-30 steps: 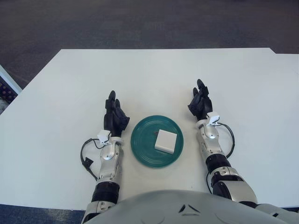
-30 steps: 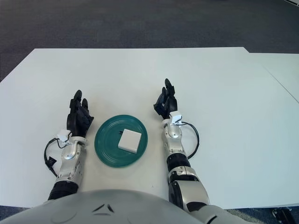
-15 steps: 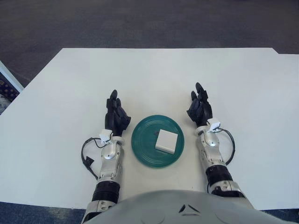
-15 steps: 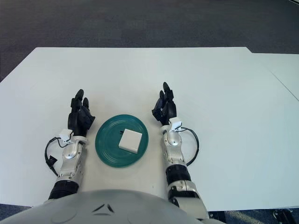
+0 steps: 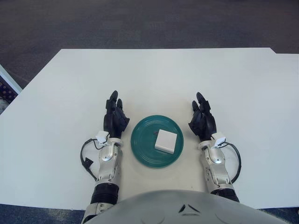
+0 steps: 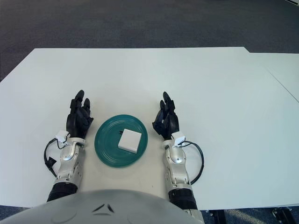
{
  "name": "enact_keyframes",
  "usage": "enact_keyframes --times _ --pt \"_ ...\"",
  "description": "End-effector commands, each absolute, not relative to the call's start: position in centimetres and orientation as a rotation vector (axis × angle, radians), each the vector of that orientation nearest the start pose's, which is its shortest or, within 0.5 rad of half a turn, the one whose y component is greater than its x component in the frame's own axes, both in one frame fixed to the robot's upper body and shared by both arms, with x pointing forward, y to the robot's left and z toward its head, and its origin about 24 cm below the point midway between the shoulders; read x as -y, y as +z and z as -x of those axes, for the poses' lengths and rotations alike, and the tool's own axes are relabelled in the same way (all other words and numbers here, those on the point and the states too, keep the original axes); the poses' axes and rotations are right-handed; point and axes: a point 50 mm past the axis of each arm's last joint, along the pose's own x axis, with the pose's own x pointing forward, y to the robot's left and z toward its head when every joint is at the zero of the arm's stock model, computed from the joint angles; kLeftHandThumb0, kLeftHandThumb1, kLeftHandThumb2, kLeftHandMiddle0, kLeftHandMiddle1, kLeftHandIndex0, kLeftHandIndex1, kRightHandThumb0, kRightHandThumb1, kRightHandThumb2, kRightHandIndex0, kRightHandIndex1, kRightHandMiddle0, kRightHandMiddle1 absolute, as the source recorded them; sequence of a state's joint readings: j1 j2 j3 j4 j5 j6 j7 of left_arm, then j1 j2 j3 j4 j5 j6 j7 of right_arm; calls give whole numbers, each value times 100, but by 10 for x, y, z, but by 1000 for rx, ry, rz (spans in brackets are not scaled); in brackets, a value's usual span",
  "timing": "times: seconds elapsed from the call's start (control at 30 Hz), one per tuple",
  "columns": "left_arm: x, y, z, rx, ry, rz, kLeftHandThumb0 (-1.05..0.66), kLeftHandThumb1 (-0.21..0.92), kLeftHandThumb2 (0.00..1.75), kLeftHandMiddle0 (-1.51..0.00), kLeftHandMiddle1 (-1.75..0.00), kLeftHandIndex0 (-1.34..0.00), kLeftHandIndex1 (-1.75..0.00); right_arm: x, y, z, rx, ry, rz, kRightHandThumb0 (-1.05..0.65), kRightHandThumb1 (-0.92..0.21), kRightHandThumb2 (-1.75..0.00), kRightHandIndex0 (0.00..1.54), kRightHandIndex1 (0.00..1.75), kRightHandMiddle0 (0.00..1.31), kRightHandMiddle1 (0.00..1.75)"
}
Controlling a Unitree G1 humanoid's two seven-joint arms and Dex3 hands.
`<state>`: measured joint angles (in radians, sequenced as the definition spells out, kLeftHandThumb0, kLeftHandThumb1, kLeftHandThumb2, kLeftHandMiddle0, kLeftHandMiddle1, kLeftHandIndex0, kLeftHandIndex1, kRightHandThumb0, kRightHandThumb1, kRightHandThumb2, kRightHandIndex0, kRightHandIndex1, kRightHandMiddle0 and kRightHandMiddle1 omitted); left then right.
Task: Put the charger into the plate.
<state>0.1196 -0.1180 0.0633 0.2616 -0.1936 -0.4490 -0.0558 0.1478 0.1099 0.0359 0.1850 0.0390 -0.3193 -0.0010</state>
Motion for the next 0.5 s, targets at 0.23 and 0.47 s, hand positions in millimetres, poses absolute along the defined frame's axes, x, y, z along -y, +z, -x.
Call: enact_keyframes --times 0.23,0.47 --pt "-160 -24 -187 -92 150 281 -105 92 90 -21 -1 -1 -53 130 -27 -198 -153 -44 -205 -85 -92 -102 9 0 0 25" --pt "-162 -22 -186 -105 128 239 -105 92 92 -17 0 -4 -72 131 -28 -197 -157 -56 -207 -83 -92 -103 10 1 0 26"
